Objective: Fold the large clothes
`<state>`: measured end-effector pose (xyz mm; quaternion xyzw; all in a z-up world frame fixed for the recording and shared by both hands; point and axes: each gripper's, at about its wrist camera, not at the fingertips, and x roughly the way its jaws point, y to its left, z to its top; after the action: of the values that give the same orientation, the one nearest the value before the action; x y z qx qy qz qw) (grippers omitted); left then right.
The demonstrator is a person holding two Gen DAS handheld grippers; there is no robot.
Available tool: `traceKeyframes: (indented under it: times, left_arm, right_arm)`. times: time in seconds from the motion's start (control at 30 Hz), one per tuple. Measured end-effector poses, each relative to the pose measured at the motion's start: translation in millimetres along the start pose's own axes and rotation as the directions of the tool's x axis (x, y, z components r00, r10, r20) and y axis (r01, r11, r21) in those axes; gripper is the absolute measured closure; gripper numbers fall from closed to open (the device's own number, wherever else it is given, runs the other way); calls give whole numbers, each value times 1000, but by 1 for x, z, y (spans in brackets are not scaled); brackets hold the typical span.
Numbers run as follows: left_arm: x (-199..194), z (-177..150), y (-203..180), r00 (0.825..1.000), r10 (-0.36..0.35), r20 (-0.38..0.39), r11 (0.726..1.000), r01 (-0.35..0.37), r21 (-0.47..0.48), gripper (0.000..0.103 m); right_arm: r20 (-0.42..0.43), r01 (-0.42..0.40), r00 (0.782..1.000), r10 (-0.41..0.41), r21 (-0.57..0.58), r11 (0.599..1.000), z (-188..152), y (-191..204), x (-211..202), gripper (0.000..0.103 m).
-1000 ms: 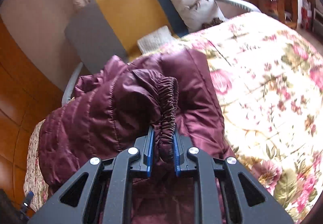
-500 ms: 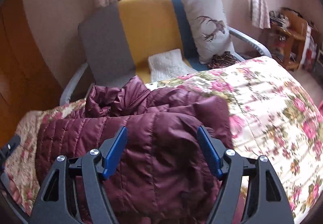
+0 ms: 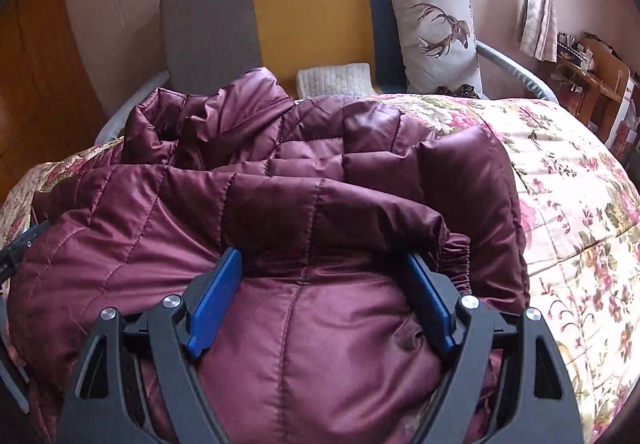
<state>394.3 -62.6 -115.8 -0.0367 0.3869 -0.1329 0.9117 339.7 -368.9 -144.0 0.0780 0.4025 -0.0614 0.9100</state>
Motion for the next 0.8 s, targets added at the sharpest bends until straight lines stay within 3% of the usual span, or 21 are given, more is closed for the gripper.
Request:
traceKeyframes:
  times: [0.23, 0.33, 0.4, 0.5, 0.6, 0.67, 0.8]
  left_arm:
    - [-16, 18, -8, 999, 23, -38, 1000, -23, 2, 24]
    - [-45, 32, -7, 999, -6, 32, 1000, 7, -26, 24]
    - [-53, 43, -8, 998, -7, 65, 1000, 9, -22, 24]
    - [-40, 54, -12, 999, 8, 53, 1000, -7, -13, 24]
    - [-10, 52, -14, 999, 32, -15, 999, -32, -13, 25]
    - [4, 42, -14, 998, 54, -32, 998, -54, 8, 25]
    - [14, 23, -18, 996, 85, -1, 995, -85, 57, 25]
  right_arm:
    - [-38, 43, 998, -45, -46, 998, 13, 9, -5, 22]
    - [-71, 94, 992, -101, -91, 991, 30, 19, -21, 17]
    - [0, 82, 997, -82, -66, 994, 41, 28, -41, 12]
    - [30, 19, 999, -16, -96, 995, 55, 54, -47, 9]
    - [-10, 30, 999, -32, -161, 987, 57, 82, -20, 8]
    - [-50, 28, 998, -37, -159, 987, 53, 86, 3, 8]
    - [-21, 12, 1000, -15, -151, 988, 39, 80, 21, 6]
